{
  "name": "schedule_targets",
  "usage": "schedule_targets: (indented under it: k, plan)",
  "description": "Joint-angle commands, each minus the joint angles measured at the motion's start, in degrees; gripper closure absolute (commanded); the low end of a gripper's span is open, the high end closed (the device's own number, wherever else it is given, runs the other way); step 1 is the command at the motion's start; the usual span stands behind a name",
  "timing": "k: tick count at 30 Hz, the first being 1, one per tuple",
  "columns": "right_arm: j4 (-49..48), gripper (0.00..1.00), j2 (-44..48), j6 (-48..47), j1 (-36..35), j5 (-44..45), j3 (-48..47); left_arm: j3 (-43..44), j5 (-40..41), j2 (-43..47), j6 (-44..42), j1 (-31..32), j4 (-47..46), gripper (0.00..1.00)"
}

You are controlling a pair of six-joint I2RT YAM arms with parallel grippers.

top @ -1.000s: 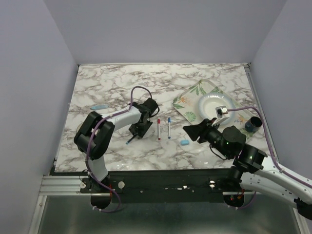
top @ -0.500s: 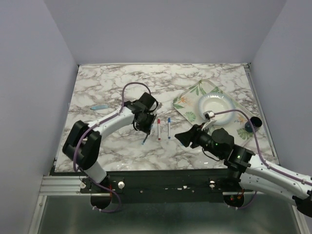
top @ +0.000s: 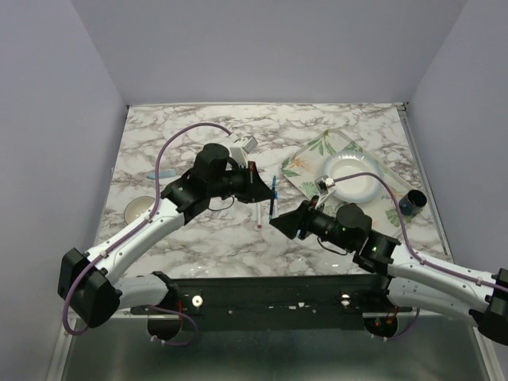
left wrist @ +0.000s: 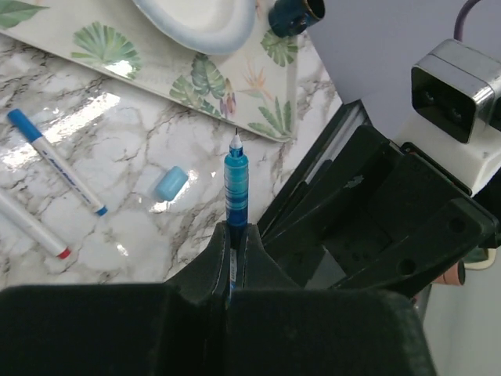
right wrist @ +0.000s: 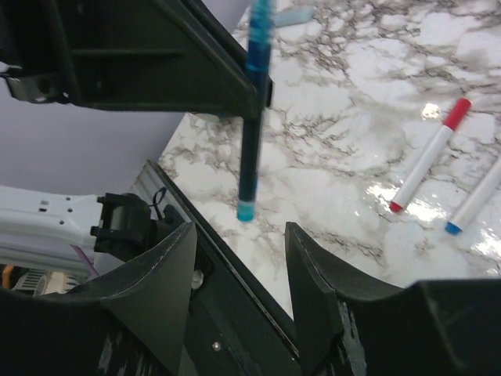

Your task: Insert the pens into the pen caps

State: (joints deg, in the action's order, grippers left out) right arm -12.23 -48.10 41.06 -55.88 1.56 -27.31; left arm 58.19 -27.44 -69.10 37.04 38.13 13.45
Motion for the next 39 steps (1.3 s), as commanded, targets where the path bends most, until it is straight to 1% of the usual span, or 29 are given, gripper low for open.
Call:
schedule_targets:
  k: [1,7,11,13,16,17,20,22,23,26,27,34,35,38,39]
  plan:
    - [-3.50,0.44,-1.74,-1.94,-0.02,-3.50,-3.98,-1.07,-3.94,1.78,4.71,0.98,-6.16,1.00]
    - [-2.19,0.45,-3.84,-2.47,-0.02,-2.09,-6.52,-1.94,-4.72,2.65,5.59,1.60,-7.12,1.00]
    - [-2.62,0.58,-4.29,-2.48,-0.11,-1.91,-6.70,-1.77,-5.08,3.01,5.94,1.77,-7.39,1.00]
    - [-2.54,0.60,-4.20,-2.30,-0.02,-1.91,-6.79,-1.77,-5.52,3.09,6.20,1.77,-7.91,1.00]
    - [-2.36,0.70,-3.76,-2.65,-0.02,0.10,-6.88,-1.77,-5.87,3.18,6.38,2.04,-8.27,1.00]
    - [-2.27,0.77,-3.59,-2.65,-0.11,0.28,-6.88,-1.77,-5.87,3.27,6.38,2.21,-8.18,1.00]
    - [-2.01,0.92,-2.79,-2.83,-0.11,1.16,-6.53,-1.77,-5.78,3.27,5.94,2.12,-7.65,1.00]
    - [-1.57,0.92,-2.62,-2.91,-0.02,1.51,-6.44,-1.68,-5.69,3.36,5.33,2.21,-7.04,1.00]
    - [-1.31,0.89,-2.62,-2.91,-0.11,1.34,-6.61,-1.42,-5.61,3.27,5.07,2.21,-6.69,1.00]
    - [-0.78,0.73,-2.35,-2.65,-0.02,1.16,-6.62,-0.89,-5.69,3.18,4.36,2.21,-5.46,1.00]
    - [-0.69,0.71,-2.27,-2.65,-0.11,1.25,-6.62,-0.89,-5.69,3.18,4.19,2.30,-5.11,1.00]
    - [-0.87,0.69,-1.39,-2.47,-0.02,2.04,-6.26,-0.62,-5.69,3.71,3.39,2.48,-3.70,1.00]
    - [-0.78,0.71,-1.47,-2.56,-0.11,1.95,-6.26,-0.71,-5.95,3.88,3.48,2.48,-3.70,1.00]
    - [-1.66,0.95,-1.56,-3.26,-0.11,0.72,-6.18,-0.80,-5.96,4.15,3.83,2.39,-3.96,1.00]
    - [-1.66,0.99,-1.39,-3.09,-0.02,0.72,-6.00,-0.71,-6.04,4.24,3.83,2.48,-4.13,1.00]
